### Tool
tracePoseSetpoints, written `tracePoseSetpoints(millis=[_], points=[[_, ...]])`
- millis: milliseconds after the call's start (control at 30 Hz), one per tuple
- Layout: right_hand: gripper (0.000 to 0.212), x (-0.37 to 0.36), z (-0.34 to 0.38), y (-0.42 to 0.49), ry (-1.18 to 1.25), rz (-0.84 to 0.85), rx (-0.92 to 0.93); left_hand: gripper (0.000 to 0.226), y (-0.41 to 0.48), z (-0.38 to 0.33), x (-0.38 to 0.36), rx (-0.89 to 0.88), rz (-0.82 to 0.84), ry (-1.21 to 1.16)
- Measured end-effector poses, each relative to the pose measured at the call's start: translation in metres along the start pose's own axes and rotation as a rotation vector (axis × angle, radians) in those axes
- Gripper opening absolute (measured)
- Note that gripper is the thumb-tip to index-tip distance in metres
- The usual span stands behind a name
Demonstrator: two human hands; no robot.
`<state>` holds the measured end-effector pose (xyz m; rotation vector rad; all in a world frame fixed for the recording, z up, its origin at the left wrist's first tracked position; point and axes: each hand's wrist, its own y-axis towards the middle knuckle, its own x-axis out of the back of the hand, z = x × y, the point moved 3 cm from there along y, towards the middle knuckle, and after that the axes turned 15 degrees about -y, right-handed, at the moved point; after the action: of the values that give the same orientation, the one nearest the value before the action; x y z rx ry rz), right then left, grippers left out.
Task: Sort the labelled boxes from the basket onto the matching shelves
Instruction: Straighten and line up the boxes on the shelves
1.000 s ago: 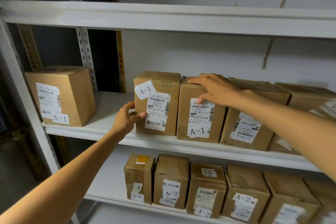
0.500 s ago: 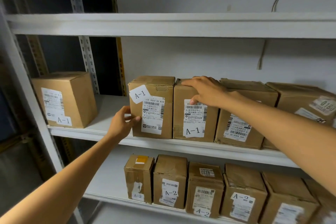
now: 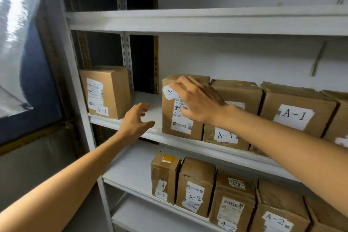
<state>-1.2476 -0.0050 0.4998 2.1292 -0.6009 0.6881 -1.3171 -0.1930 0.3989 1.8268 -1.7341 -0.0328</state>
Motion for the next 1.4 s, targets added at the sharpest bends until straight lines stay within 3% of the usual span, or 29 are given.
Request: tracePoseSetpoints(millis=[133,267,567,733,933,1400], points=[[0.053,-0.008,0.056,0.047,0.102,0.072,0.038,0.051,-0.002,0.026,0.062,0.047,-0.156,0.062],[0.055,-0.023,0.09,0.107,0.179,0.118,0.003,0.06,0.011,0.052,0.123,0.095,-0.305,0.073],[0.064,-0.06,0.13,0.23,0.281,0.112,-0.105,0.08,0.073,0.115,0.184,0.166,-0.264,0.082],[0.077,-0.087,0.148,0.27,0.338,0.19,-0.083,0.074,0.097,0.138,0.184,0.157,-0.225,-0.005],[0.07,-0.094,0.143,0.276,0.281,0.201,-0.072,0.072,0.105,0.146,0.173,0.16,-0.179,-0.081],[0.064,-0.065,0.053,0.168,0.276,0.278,-0.049,0.06,0.061,0.086,0.064,0.088,-0.039,-0.191]])
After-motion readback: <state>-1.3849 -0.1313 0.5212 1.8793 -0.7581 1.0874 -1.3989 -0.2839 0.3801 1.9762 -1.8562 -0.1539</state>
